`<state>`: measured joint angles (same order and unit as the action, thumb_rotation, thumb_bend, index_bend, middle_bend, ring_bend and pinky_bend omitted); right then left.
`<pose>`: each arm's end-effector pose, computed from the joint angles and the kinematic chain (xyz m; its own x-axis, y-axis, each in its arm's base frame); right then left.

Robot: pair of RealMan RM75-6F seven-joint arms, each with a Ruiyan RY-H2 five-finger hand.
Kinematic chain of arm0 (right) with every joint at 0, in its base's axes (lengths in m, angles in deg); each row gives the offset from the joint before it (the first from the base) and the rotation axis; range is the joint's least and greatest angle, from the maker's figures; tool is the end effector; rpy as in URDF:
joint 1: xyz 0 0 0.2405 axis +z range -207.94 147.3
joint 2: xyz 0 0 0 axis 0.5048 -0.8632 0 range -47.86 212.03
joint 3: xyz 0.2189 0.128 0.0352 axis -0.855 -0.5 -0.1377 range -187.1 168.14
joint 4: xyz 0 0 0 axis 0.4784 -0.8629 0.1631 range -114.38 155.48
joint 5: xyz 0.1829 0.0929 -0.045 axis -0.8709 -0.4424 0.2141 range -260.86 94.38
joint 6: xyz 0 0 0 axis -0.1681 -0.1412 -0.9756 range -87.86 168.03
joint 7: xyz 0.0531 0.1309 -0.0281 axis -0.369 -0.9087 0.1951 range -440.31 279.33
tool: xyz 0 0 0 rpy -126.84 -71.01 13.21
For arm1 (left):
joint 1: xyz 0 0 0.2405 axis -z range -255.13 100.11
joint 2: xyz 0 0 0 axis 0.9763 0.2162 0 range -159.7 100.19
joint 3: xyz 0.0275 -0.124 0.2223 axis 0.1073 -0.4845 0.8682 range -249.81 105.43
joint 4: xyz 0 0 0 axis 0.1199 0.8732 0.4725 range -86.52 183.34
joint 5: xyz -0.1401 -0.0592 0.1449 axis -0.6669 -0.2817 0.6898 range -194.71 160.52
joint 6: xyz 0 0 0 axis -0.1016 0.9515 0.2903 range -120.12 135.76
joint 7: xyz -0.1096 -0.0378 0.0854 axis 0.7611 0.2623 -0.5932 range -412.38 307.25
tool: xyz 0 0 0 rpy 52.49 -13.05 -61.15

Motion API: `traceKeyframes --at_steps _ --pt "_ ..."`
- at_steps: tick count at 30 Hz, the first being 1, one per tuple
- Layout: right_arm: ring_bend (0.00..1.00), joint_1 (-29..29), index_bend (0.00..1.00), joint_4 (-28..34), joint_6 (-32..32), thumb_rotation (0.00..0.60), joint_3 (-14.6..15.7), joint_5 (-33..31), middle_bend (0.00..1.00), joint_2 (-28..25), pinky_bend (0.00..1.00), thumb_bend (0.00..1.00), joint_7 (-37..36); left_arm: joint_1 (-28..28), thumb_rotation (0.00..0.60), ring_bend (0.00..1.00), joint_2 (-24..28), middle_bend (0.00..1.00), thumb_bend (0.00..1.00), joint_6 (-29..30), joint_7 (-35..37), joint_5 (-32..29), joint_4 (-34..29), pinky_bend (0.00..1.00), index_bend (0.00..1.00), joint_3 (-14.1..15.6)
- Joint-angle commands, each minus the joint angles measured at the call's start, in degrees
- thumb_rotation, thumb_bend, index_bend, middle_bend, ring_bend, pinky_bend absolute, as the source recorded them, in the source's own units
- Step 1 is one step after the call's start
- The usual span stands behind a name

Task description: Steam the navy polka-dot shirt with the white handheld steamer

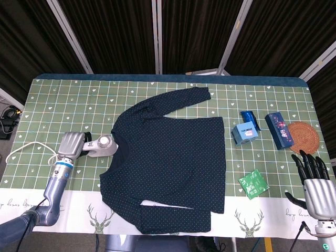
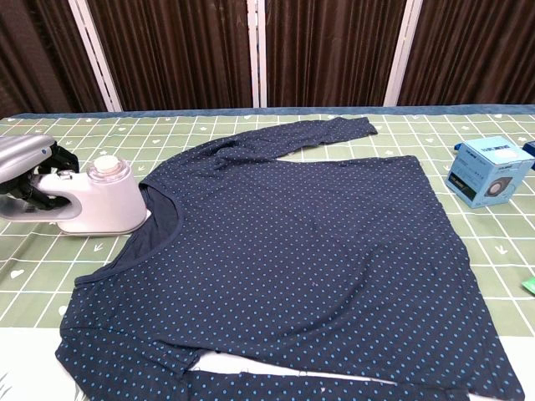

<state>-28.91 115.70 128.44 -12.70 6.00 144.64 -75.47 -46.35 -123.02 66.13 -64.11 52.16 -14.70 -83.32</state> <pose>-0.3025 -0.1632 0.1686 0.4577 0.0378 0.8883 -0.8887 -0.0112 0.4584 -0.2704 0.3479 0.0080 0.4914 0.1687 0.8544 0.8708 -0.1098 -0.4791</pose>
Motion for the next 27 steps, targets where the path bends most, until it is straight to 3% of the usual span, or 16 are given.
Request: traceKeyframes --at_steps 1,3,8,18,27 --pt "0.00 0.0 0.00 0.0 0.0 0.600 0.0 0.0 0.00 0.0 0.00 0.00 0.1 0.0 0.600 0.77 0.3 0.78 0.65 0.0 0.0 0.1 -0.1 0.99 0.85 0.2" --pt "0.00 0.1 0.00 0.0 -0.1 0.600 0.0 -0.1 0.00 0.1 0.00 0.00 0.2 0.1 0.600 0.80 0.7 0.82 0.75 -0.2 0.5 0.2 -0.4 1.00 0.91 0.3" --pt "0.00 0.1 0.00 0.1 0.0 0.600 0.1 0.0 0.00 0.1 0.00 0.00 0.5 0.2 0.600 0.82 2.7 0.84 0.81 -1.1 5.9 2.3 -2.0 1.00 0.94 0.9" --pt "0.00 0.1 0.00 0.1 0.2 0.600 -0.1 -0.3 0.00 0.2 0.00 0.00 0.7 1.4 0.600 0.83 6.9 0.85 0.82 4.3 22.8 13.8 -5.9 1.00 0.95 2.3" --pt "0.00 0.4 0.00 0.0 -0.4 0.600 -0.6 -1.6 0.00 0.1 0.00 0.00 0.6 6.9 0.600 0.83 4.5 0.85 0.82 0.6 24.0 15.0 -7.0 1.00 0.96 1.1"
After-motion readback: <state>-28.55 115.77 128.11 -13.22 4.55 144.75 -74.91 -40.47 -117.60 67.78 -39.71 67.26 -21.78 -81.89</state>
